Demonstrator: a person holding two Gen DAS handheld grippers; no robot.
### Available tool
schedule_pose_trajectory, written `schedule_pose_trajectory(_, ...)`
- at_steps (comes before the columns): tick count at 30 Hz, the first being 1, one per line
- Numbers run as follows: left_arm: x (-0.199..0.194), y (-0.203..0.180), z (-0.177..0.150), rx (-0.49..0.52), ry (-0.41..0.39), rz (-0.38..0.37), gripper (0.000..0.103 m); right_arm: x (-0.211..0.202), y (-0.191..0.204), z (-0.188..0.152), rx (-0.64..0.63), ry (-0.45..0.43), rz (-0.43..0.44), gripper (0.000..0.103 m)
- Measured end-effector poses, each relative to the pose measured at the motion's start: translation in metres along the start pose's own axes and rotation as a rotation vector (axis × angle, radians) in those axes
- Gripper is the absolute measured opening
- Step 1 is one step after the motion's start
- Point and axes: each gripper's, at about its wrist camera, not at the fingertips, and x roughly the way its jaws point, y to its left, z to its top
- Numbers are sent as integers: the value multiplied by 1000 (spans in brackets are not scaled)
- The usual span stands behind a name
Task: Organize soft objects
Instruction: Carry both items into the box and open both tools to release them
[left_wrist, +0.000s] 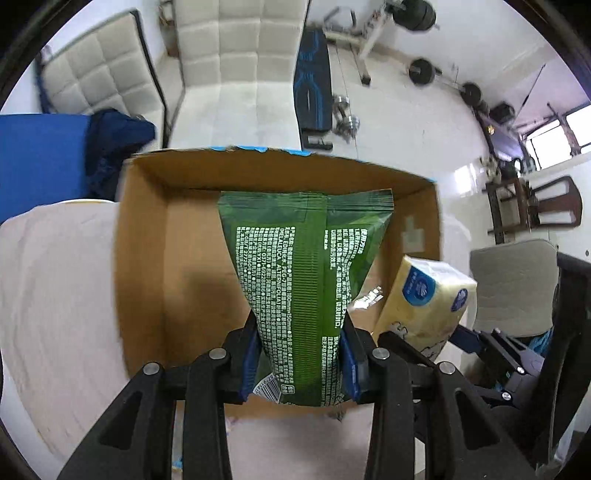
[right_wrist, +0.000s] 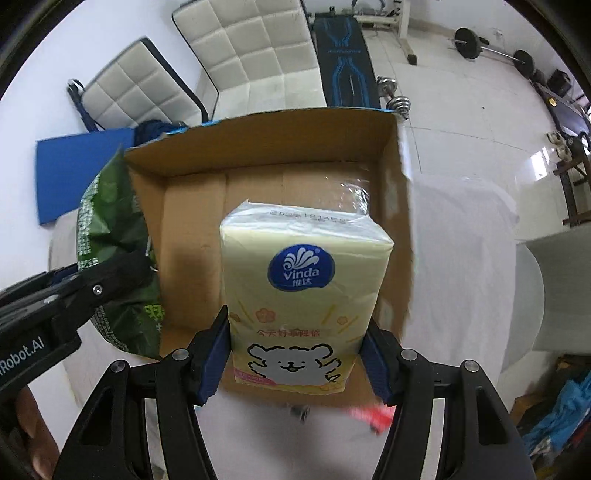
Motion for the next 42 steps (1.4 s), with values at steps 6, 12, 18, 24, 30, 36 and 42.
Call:
schedule_pose_trajectory(6,58,16,38,-29,122,-52,34,59,8,38,-24,59,-55,66)
schedule_pose_trajectory(12,78,20,55,-8,167,-55,34,96,6,53,-53,87,-99,66)
schedule_pose_trajectory(18,87,20,62,-6,190,-31,35,105,9,65,-66,95,-119,67)
schedule_pose_trajectory(24,85,19,58,15,154,46,54,103,15,66,-89,101,-151,79)
schedule_pose_trajectory(30,59,16,42,64,71,95,87,93,16,60,-73,98,-152,92)
schedule_pose_trajectory(36,29,21,9,48,-36,119,100,68,19,30,-54,61,-155,103)
schedule_pose_trajectory(42,-1,24,-34,51,-124,130,100,43,31,-8,-33,0,-151,103)
